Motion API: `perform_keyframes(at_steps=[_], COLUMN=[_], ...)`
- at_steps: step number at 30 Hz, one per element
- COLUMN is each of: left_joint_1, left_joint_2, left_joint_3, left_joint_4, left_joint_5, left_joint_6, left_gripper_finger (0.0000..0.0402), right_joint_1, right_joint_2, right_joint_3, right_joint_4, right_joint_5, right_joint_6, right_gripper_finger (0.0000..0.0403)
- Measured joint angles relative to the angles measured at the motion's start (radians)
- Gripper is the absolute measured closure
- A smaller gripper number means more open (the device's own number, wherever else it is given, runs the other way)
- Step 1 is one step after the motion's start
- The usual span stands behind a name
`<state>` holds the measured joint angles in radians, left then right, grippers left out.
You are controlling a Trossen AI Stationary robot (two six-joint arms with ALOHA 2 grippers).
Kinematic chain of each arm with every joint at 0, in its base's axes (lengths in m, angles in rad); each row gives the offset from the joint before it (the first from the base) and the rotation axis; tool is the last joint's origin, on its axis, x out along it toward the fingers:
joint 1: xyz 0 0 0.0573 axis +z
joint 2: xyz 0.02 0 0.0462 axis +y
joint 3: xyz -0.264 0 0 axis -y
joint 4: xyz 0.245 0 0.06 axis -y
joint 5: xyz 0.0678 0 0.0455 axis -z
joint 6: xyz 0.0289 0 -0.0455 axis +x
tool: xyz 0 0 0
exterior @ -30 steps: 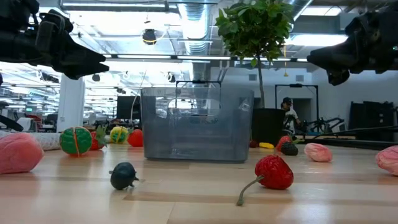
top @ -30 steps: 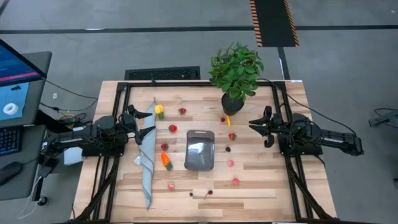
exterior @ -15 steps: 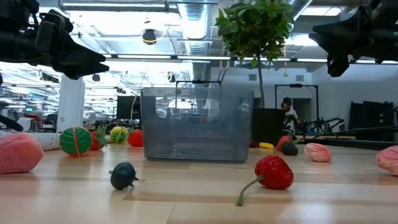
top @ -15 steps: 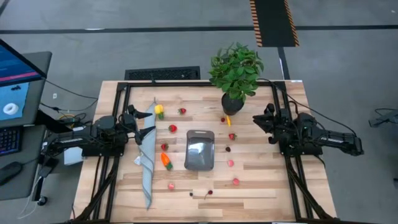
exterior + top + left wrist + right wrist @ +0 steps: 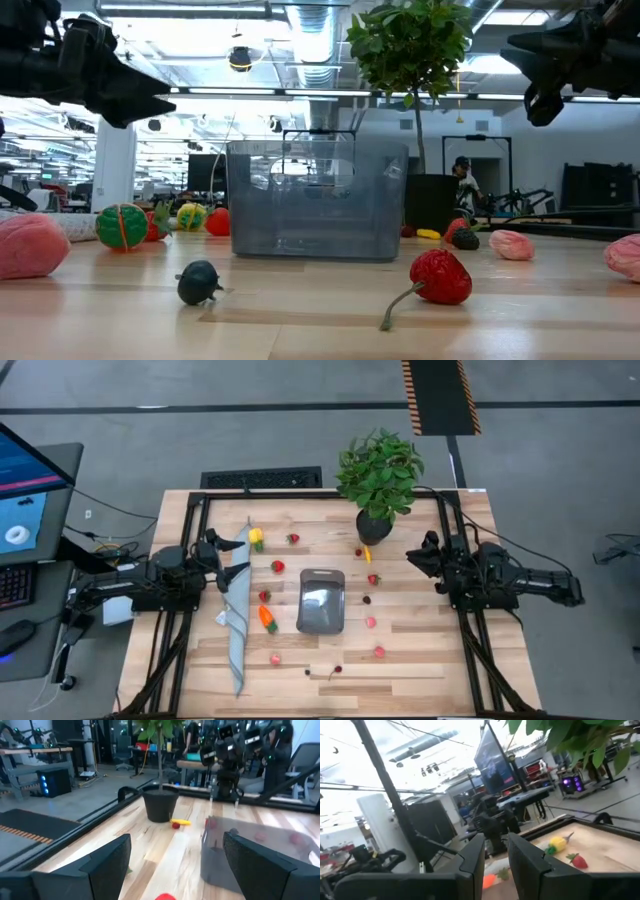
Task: Pick and placing Produce into tupperware
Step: Put the strawberry into the bin
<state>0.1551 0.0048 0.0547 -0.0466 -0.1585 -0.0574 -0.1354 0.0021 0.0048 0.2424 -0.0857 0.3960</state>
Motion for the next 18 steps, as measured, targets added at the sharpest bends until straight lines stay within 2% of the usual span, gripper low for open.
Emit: perform_keyframes(at_steps=[4,9,13,18], left_joint_1=[-0.001,-0.001,-0.001,-0.001], left_joint_2=[0.000,-0.001,0.000,0.000], left_joint_3=[0.002,0.003,0.003,0.003], left_joint_4=[0.028,0.072,0.070,0.065], left_joint_5=[0.017,-0.004,-0.010,-0.006], left_joint_6=[-0.068,-0.076,-0.130,-0.174], left_gripper_finger=[0.0095,0.0095,0.0095,0.0095], right_joint_1=[0.015,0.049,0.085,0.141], right_joint_2=[0.008,0.073,0.162,0.308], right_joint_3=[0.002,0.064,0.138,0.256], right_joint_4=[-0.029,-0.149,-0.283,-0.392], right_joint_5=[0.032,0.039,0.073,0.171], right_joint_6=[-0.009,-0.021,-0.022,-0.022], right_gripper_finger=[0.0294,0.0294,0.0294,0.0294])
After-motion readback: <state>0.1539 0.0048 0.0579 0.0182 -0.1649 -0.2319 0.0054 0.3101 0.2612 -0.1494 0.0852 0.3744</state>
